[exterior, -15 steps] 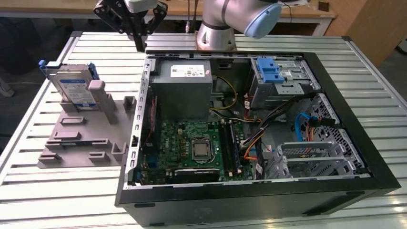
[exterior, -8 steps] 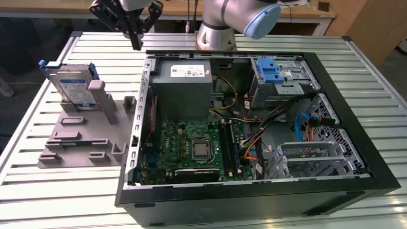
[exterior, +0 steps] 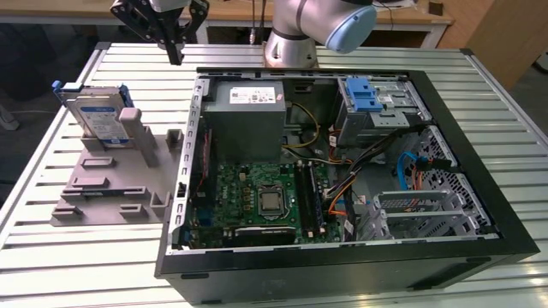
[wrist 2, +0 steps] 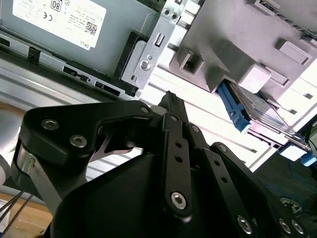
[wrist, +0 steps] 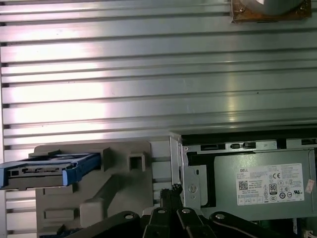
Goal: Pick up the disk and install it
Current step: 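Reach for the disk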
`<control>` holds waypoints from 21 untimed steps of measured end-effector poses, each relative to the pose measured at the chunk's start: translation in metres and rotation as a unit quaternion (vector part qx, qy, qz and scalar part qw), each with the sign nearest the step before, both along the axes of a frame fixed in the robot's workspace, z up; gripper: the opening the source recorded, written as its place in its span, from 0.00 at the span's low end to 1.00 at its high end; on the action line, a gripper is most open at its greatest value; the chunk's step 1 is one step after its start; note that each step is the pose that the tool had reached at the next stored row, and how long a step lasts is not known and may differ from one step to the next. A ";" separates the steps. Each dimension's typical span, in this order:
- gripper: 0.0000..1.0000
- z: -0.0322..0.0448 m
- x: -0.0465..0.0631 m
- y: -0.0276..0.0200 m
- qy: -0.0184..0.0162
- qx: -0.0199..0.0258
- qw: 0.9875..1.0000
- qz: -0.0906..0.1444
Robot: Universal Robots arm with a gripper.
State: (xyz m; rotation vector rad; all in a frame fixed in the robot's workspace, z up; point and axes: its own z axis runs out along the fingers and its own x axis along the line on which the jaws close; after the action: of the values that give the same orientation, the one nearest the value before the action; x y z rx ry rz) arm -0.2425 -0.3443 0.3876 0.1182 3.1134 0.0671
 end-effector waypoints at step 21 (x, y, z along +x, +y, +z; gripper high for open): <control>0.11 -0.0017 -0.046 0.0071 0.000 0.000 1.000 0.000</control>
State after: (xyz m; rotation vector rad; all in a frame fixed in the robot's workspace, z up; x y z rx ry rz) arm -0.2881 -0.3372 0.3859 0.1180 3.1135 0.0670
